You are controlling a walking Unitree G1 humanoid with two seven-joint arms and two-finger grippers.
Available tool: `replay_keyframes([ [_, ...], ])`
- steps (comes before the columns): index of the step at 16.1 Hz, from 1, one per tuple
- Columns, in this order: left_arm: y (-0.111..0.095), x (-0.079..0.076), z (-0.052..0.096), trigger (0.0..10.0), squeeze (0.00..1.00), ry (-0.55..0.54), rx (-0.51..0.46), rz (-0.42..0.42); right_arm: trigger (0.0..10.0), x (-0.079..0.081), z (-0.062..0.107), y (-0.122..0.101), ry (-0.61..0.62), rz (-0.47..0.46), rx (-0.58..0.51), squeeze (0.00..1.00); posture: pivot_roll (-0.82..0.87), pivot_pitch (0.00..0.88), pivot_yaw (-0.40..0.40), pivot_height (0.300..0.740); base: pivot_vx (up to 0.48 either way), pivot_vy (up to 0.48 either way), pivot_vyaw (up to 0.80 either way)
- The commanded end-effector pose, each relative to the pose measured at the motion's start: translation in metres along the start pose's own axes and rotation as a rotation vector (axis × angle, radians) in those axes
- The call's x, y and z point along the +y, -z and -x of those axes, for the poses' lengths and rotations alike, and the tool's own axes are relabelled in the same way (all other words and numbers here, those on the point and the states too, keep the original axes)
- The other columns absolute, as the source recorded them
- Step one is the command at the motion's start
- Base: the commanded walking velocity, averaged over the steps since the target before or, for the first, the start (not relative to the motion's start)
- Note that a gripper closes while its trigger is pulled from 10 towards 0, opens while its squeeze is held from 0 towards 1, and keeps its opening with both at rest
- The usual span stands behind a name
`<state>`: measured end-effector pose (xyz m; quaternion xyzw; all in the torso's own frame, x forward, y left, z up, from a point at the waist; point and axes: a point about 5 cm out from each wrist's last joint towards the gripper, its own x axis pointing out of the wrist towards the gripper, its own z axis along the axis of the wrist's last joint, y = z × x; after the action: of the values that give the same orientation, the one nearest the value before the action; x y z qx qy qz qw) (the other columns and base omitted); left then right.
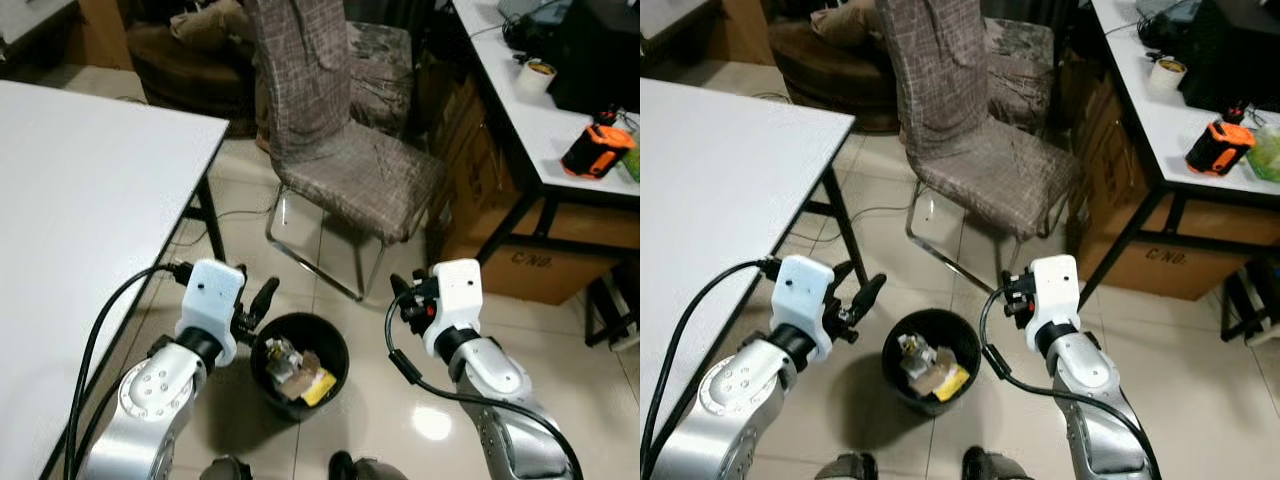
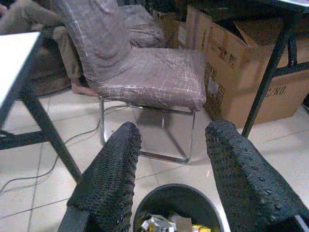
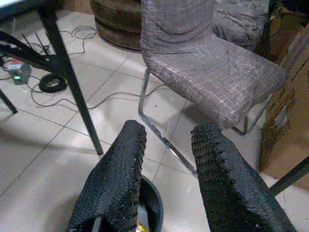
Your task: Picking trash to rubbish bin
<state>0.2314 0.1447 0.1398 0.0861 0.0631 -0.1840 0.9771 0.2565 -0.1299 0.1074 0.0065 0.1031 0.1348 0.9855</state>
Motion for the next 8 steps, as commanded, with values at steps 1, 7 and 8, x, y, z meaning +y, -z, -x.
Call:
replay_keyframes([
  [1,-0.006,-0.003,-0.001,10.0,0.0,0.016,-0.017,-0.007,10.0,0.001,0.002,-0.005,0.005,-0.013,-0.009,0.0,-0.02,0.072,-0.07,0.74,-0.24,0.0,0.0],
  [7,-0.018,0.003,-0.005,10.0,0.0,0.02,-0.045,-0.037,10.0,0.005,0.003,-0.012,-0.004,-0.03,-0.023,0.0,-0.02,0.068,-0.064,0.74,-0.08,0.0,0.0],
  [8,-0.021,0.004,-0.005,10.0,0.0,0.02,-0.052,-0.039,10.0,0.006,0.003,-0.013,-0.004,-0.034,-0.026,0.0,-0.02,0.068,-0.062,0.74,0.0,0.0,0.0],
])
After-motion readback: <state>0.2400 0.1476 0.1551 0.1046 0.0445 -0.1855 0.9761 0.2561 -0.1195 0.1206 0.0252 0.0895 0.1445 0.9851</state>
